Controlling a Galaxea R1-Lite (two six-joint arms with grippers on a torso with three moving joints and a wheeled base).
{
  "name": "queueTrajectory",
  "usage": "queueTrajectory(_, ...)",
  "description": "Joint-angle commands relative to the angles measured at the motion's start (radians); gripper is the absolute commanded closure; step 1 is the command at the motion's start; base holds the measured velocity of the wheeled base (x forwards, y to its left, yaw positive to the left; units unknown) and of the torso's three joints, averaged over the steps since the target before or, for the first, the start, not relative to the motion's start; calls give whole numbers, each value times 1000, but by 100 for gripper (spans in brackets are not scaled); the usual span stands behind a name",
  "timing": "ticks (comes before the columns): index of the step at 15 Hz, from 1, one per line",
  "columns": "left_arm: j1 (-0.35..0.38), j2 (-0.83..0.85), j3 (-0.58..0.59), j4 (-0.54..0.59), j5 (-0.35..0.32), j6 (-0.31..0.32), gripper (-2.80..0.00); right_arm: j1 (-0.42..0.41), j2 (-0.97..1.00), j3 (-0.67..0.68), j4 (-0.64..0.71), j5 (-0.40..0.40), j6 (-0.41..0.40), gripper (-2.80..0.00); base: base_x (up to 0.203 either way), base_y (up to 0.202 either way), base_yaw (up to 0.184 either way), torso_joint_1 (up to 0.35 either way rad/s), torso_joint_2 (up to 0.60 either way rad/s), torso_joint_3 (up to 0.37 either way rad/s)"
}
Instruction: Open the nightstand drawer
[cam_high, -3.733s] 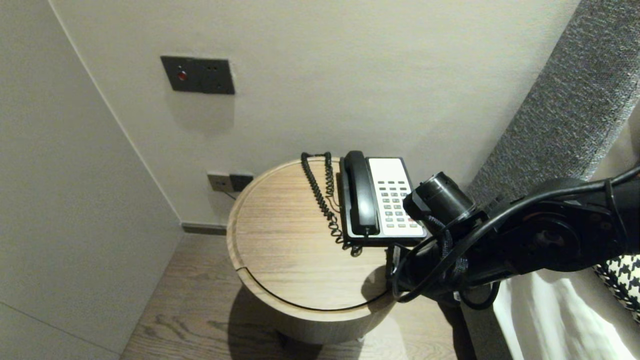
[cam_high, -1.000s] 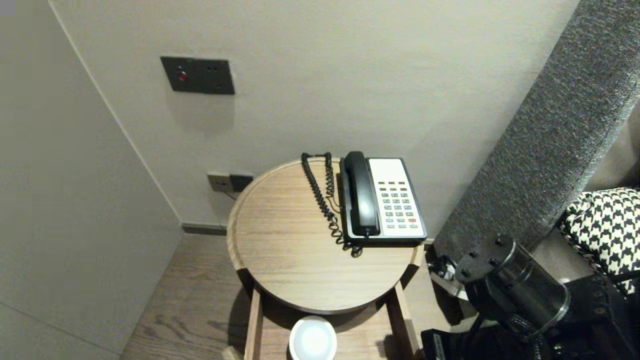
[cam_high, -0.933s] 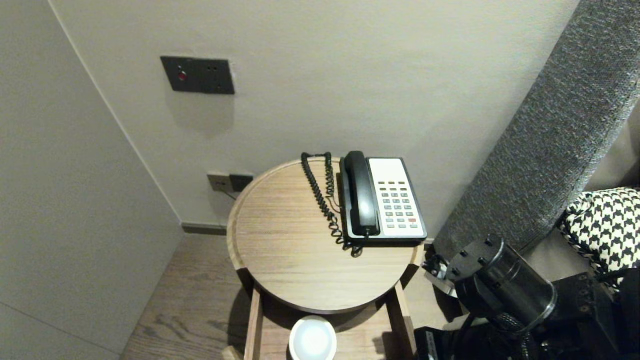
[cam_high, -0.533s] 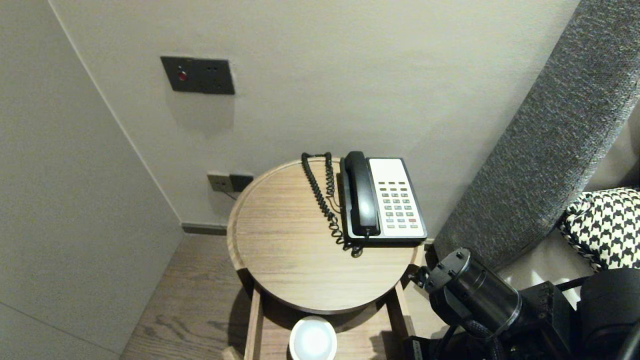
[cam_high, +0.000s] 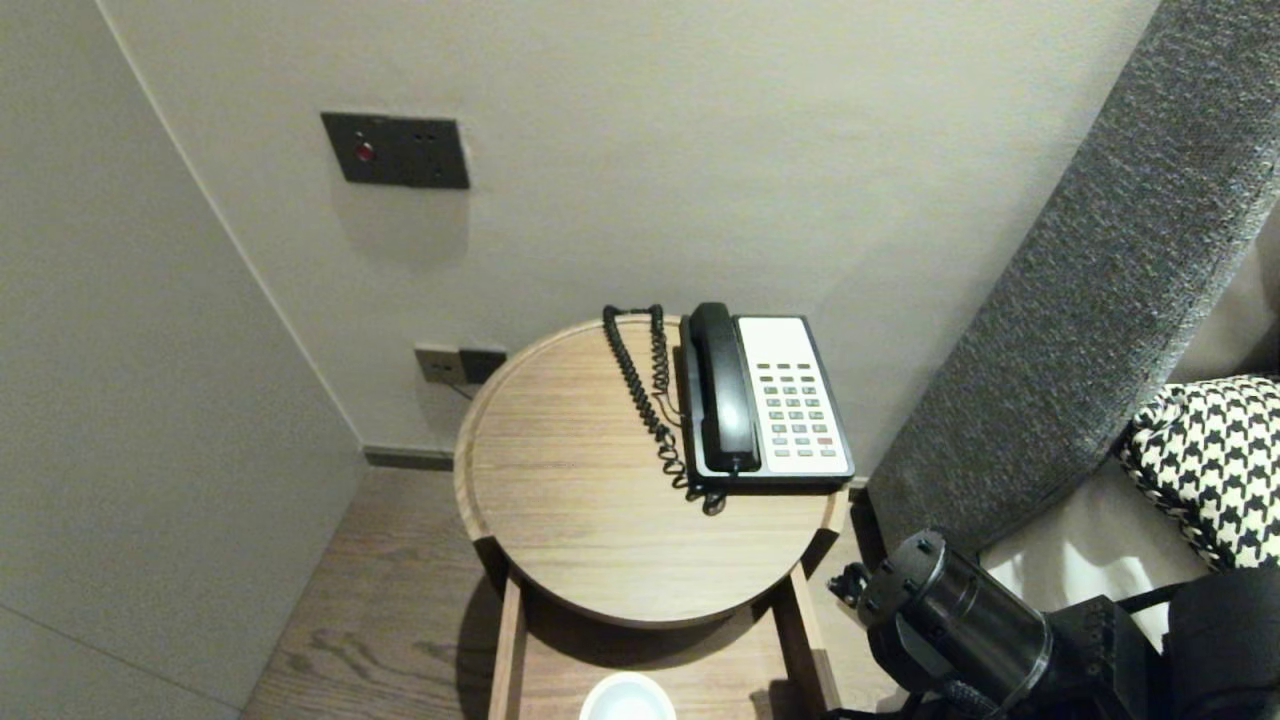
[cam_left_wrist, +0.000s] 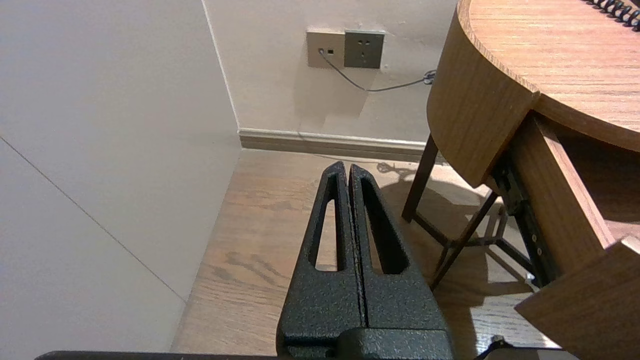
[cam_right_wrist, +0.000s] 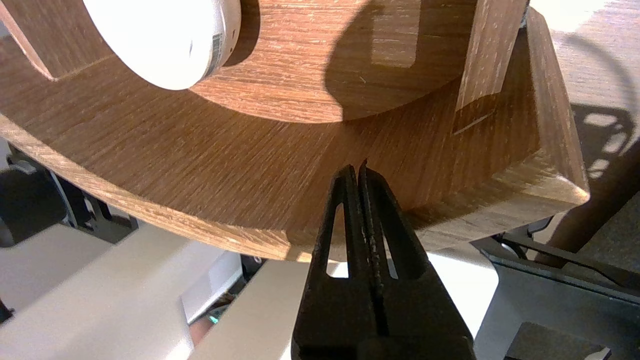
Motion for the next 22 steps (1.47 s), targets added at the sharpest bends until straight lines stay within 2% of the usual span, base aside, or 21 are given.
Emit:
queueTrajectory(1,0,-2,0,0,0,0,0,26,-17,21,1,1,5,0,0,0,0,0,0,0)
queueTrajectory(5,0,-2,0,0,0,0,0,66,-24,55,1,4,6,0,0,0,0,0,0,0)
queueTrajectory(9,0,-2,0,0,0,0,0,68,-37,46,1,1,8,0,0,0,0,0,0,0)
queueTrajectory(13,0,-2,0,0,0,0,0,58,-41,-49,29,-70,14,0,0,0,0,0,0,0)
queueTrajectory(15,0,-2,0,0,0,0,0,56,-47,-126,127,-91,10,0,0,0,0,0,0,0)
queueTrajectory(17,0,-2,0,0,0,0,0,64,-10,-201,229,-186,1,0,0,0,0,0,0,0)
queueTrajectory(19,0,-2,0,0,0,0,0,67,15,-233,242,-214,-62,0,0,0,0,0,0,0)
queueTrajectory(22,0,-2,0,0,0,0,0,68,50,-269,240,-266,-104,0,0,0,0,0,0,0)
